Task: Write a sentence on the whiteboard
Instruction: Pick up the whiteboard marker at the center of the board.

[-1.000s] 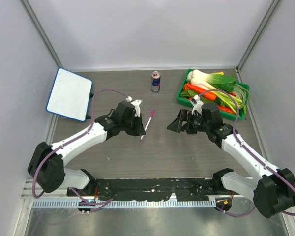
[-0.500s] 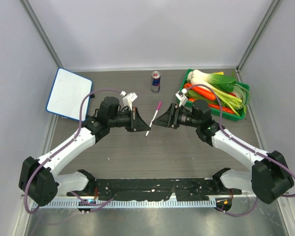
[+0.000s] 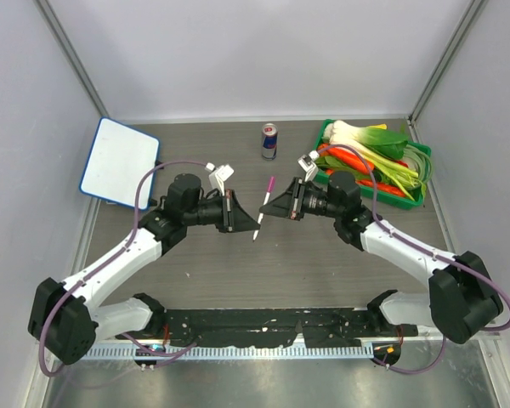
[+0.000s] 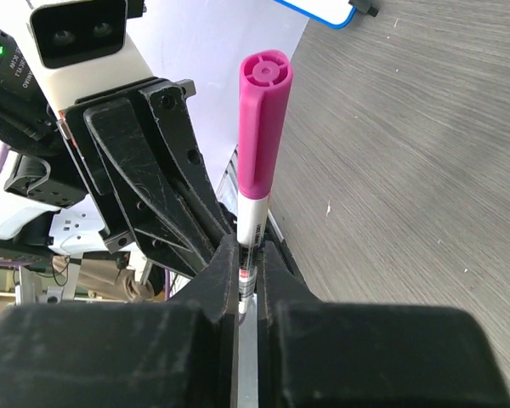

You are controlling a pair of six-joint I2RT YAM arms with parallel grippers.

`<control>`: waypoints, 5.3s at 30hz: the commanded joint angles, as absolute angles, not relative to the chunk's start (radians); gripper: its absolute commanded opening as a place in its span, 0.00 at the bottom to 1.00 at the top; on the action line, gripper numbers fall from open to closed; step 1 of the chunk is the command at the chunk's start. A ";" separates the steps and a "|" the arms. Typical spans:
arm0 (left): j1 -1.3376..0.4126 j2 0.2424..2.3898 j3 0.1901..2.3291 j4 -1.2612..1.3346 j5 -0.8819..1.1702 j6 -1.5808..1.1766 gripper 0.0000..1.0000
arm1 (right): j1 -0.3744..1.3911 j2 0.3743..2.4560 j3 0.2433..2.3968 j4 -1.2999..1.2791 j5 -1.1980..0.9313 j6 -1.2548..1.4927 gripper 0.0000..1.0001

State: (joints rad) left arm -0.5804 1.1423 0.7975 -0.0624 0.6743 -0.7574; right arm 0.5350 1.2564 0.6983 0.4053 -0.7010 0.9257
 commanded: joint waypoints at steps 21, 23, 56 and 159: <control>-0.587 1.150 0.785 0.095 0.666 -0.834 0.47 | 0.541 1.109 0.686 0.399 -0.489 0.956 0.01; -0.587 1.163 0.788 0.110 0.673 -0.838 0.43 | 0.540 1.106 0.683 0.394 -0.482 0.954 0.01; -0.597 1.094 1.023 -0.411 0.633 -0.505 0.00 | 0.505 1.000 0.835 -0.006 -0.636 0.617 0.99; -0.569 1.049 0.940 -0.494 -0.050 -0.716 1.00 | 0.578 1.011 0.726 0.109 -0.680 0.601 0.01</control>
